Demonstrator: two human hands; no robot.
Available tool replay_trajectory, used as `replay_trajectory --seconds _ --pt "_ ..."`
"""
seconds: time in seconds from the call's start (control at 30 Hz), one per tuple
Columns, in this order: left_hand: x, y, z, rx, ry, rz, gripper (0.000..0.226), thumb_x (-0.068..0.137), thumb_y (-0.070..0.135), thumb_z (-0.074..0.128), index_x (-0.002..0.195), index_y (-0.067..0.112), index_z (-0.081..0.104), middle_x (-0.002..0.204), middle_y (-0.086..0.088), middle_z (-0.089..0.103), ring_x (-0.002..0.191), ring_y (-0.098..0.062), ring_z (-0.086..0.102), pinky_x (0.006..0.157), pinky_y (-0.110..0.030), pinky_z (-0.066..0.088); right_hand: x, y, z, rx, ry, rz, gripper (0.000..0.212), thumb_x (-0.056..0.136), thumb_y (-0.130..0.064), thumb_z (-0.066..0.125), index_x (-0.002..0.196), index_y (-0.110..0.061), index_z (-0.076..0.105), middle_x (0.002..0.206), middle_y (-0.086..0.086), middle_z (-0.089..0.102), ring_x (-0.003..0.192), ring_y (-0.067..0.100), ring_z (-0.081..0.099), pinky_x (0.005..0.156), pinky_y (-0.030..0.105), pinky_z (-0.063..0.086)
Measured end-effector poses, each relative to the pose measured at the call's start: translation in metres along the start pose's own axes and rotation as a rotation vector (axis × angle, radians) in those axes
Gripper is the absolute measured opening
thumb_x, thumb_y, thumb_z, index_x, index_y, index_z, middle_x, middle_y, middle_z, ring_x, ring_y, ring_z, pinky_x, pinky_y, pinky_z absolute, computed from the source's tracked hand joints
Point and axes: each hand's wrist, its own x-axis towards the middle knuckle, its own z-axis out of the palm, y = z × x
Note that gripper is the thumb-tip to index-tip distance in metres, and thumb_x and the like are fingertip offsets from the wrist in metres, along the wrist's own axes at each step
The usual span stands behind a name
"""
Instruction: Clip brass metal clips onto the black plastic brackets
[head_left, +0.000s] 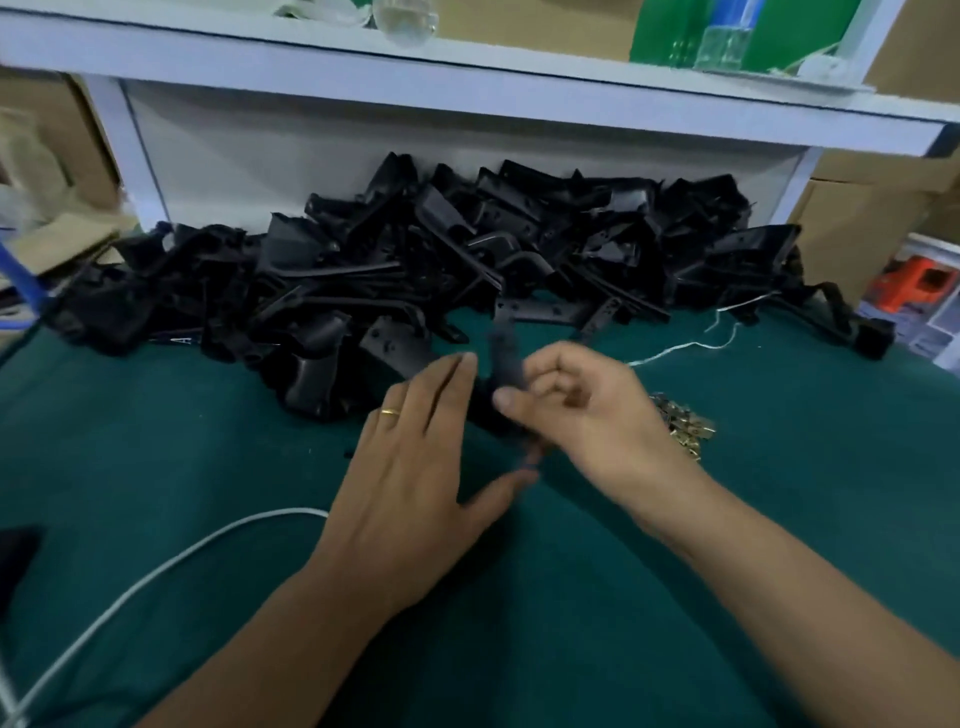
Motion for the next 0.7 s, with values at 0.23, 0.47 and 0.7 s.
replay_trajectory --seconds 0.23,0.47,0.7 --pt "0.000 -0.005 0.002 0.002 0.085 0.064 0.083 0.074 0.084 0.055 0.128 0.021 0.060 0.130 0.010 0.057 0.125 -0.017 0.044 0.105 -0.040 0.033 -0.002 0.025 -0.024 0.056 -0.261 -0.119 0.016 0.094 -0.020 0.068 0.103 -0.007 0.074 0.095 0.003 0.078 0.088 0.015 0.072 0.084 0.026 0.057" --pt "0.004 -0.006 0.006 0.066 -0.091 -0.009 0.093 0.059 0.098 0.047 0.116 0.026 0.059 0.116 0.017 0.056 0.117 -0.012 0.042 0.101 -0.032 0.030 0.027 0.060 -0.067 -0.761 0.180 -0.190 0.010 0.094 -0.033 0.075 0.096 -0.025 0.080 0.090 -0.008 0.060 0.094 0.012 0.056 0.086 0.031 0.045" --pt "0.003 -0.007 0.004 0.026 -0.099 -0.027 0.082 0.063 0.089 0.056 0.118 0.028 0.060 0.112 0.018 0.059 0.114 -0.012 0.043 0.102 -0.033 0.037 0.030 0.063 -0.055 -0.866 0.156 -0.163 0.010 0.088 -0.040 0.080 0.090 -0.030 0.078 0.090 -0.009 0.058 0.099 0.016 0.053 0.090 0.036 0.047"
